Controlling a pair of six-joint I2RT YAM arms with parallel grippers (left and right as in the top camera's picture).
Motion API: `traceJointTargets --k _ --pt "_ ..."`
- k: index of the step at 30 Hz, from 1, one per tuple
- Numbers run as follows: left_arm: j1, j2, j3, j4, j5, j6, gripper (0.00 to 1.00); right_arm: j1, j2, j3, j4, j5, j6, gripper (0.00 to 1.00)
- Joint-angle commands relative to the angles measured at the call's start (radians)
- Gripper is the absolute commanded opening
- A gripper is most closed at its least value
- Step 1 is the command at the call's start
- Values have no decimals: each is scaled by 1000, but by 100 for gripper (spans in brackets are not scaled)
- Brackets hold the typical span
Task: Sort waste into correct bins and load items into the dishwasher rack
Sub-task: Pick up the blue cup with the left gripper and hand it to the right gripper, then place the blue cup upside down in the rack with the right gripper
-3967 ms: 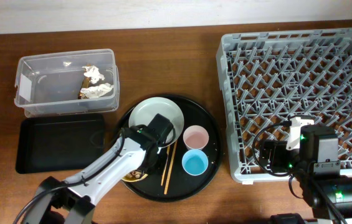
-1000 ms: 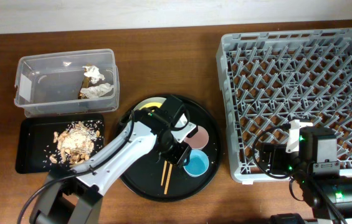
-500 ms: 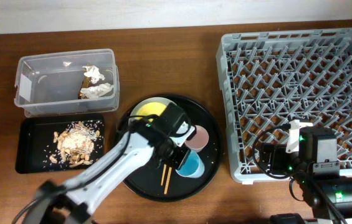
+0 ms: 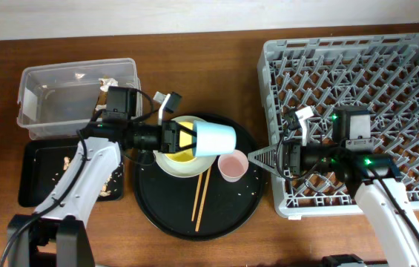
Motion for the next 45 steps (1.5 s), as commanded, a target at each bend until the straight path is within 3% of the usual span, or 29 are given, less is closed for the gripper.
traceJointTargets --k 1,6,11,14,23,28,35,36,39,40,42,45 --pt "-46 7 5 29 56 5 0 8 26 11 11 -137 -15 98" --pt "-147 7 5 193 54 -153 0 120 26 11 118 -137 -10 98" --pt "-203 7 5 199 56 -182 0 130 26 11 261 -200 -11 99" --pt "-200 7 5 244 52 -260 0 130 26 11 261 -192 -11 91" --pt "-131 7 5 239 64 -272 0 129 26 11 286 -113 -11 91" --pt "-132 7 5 240 86 -271 0 129 26 11 382 -105 -11 89" --pt "-132 7 5 240 85 -271 0 129 26 11 370 -109 -11 67" --pt "-132 7 5 240 84 -271 2 129 26 11 370 -109 -11 66" --pt "-132 7 5 240 10 -267 33 129 26 11 370 -105 -11 61" --pt "-132 7 5 240 -19 -267 39 129 26 11 370 -100 -11 59" --pt "-131 7 5 238 -85 -241 43 129 26 11 369 -74 -11 55" --pt "-58 0 5 40 -329 -78 53 129 25 11 281 164 -12 49"
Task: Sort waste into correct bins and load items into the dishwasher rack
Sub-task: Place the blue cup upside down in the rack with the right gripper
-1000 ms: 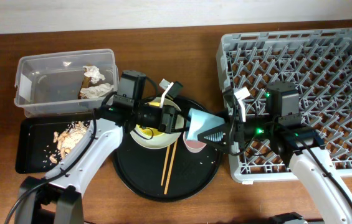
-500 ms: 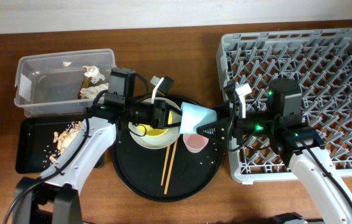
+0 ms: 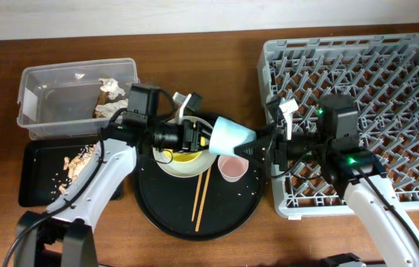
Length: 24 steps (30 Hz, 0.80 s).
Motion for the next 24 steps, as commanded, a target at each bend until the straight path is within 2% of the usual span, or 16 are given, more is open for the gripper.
traceJointTargets --k 1,3,5,8,10,12,13,18,21,22,24 --pt "132 -21 1 -171 -256 195 53 7 -6 11 -81 243 -5 49" --pt "276 -100 1 -346 -394 298 53 7 -69 27 -185 402 -5 47" --pt "394 -179 1 -466 -494 338 53 7 -132 111 -414 575 -8 46" --pt "463 -239 1 -533 -683 337 56 6 -142 278 -739 834 -11 46" --pt "465 -243 1 -566 -784 337 57 5 -140 388 -895 1015 3 46" --pt "465 -243 1 -578 -810 337 57 5 -117 474 -985 1154 15 46" --pt "465 -243 1 -578 -810 337 57 -4 -94 503 -1019 1191 20 46" --pt "464 -243 1 -578 -809 337 57 -298 64 533 -1037 1193 17 45" --pt "464 -243 1 -578 -810 337 57 -353 224 533 -1015 1191 -24 45" --pt "464 -243 1 -578 -809 337 58 -353 267 533 -1002 1191 -32 41" --pt "464 -243 1 -579 -809 337 57 -353 341 533 -965 1191 -31 43"
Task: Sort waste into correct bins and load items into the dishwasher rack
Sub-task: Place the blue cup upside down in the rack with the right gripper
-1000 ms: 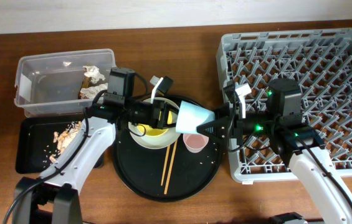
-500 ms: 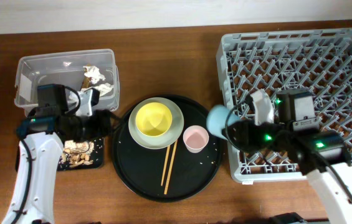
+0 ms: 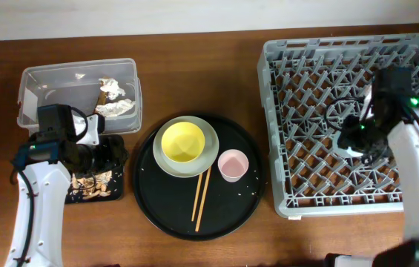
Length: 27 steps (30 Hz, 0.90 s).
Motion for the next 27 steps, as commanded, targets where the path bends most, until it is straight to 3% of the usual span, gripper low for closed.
traceJointTargets --k 1,3,4,5,6,10,12,15,18,20,23,24,25,27 --pt "2 -18 2 2 -6 19 57 -8 61 16 31 11 -11 50" --pt "2 -18 2 2 -6 19 57 -8 87 16 33 11 -10 64" --pt "2 -18 2 2 -6 19 58 -8 91 16 34 11 -10 84" --pt "2 -18 2 2 -6 19 57 -8 91 16 34 11 -10 95" --pt "2 -18 2 1 -6 19 58 -8 91 16 32 11 -10 99" --pt "-39 -18 2 19 32 20 59 -8 -5 18 18 -107 -31 99" --pt "-182 -18 2 103 54 64 64 -8 -116 18 -9 -227 -82 99" --pt "-476 -7 2 305 41 56 72 -7 -183 18 -91 -249 -82 99" --pt "-703 75 2 444 -95 52 74 -7 -182 17 -96 -260 -82 99" --pt "-780 180 2 483 -116 52 73 -7 -182 17 -96 -260 -82 99" --pt "-792 306 2 500 -156 52 73 -7 -182 17 -96 -260 -82 99" --pt "-792 341 2 501 -156 52 64 -7 -182 17 -95 -260 -82 99" --pt "-792 361 2 491 -156 52 42 -7 -182 17 -96 -260 -82 99" --pt "-792 361 2 486 -156 52 24 -7 -182 17 -96 -260 -82 99"
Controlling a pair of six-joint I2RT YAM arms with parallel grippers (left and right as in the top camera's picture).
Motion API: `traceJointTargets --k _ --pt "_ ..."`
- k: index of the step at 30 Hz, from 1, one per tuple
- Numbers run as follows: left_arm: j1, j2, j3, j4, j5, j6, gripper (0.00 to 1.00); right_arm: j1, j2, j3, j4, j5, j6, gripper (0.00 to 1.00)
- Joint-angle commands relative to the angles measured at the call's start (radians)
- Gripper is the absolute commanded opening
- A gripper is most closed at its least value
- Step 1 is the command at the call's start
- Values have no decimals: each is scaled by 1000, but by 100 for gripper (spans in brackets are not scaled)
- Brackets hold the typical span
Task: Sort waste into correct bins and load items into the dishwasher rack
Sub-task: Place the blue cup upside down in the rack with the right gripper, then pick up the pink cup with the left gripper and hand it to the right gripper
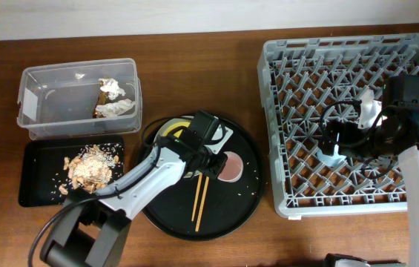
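Observation:
Only the overhead view shows. My left gripper (206, 152) hangs over the round black tray (239, 211), covering most of the yellow bowl (167, 129) and the near edge of the pink cup (231, 167); its jaws are hidden under the wrist. Two chopsticks (198, 198) lie on the tray below it. My right gripper (330, 147) is low over the middle of the grey dishwasher rack (276, 126), pointing left. A pale blue curved piece, likely the light blue cup (332, 158), sits at its tips; the grip cannot be made out.
A clear plastic bin (38, 111) with crumpled paper stands at the back left. In front of it a black rectangular tray (38, 189) holds food scraps. My left arm crosses from the table's front left up to the round tray.
My left gripper has gone from over the black scrap tray to over the bowl and pink cup. My right gripper has shifted left over the rack, and a pale blue piece now shows at its tips.
My left gripper held the light blue cup over the yellow bowl. Then the cup was between both grippers at the tray's right edge. After that the left gripper was over the scrap tray and the right over the rack. Now the left is back over the round tray.

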Motion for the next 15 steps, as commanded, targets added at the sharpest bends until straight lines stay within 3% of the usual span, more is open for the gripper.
traceJointTargets --k 1,2,6,8,9,12,13,15 --pt "0 10 6 -10 -8 -1 12 -5 -8 14 -1 -9 -11 99" --pt "1 10 6 -14 -8 -21 1 -5 -8 14 -1 -9 -11 99" --pt "35 -124 53 -112 5 -64 0 -6 -8 14 -3 14 -11 99" --pt "150 -280 61 -135 35 -132 0 -6 -8 14 13 51 -7 99" --pt "232 -318 61 -136 131 -166 0 -5 -8 14 16 -17 -12 99" --pt "467 -299 55 -101 687 -212 0 12 6 8 17 -457 -195 99" --pt "502 -274 55 -75 856 -212 0 51 18 1 26 -525 -194 99" --pt "507 -239 55 -20 1035 -212 0 153 47 -11 75 -613 -194 99"
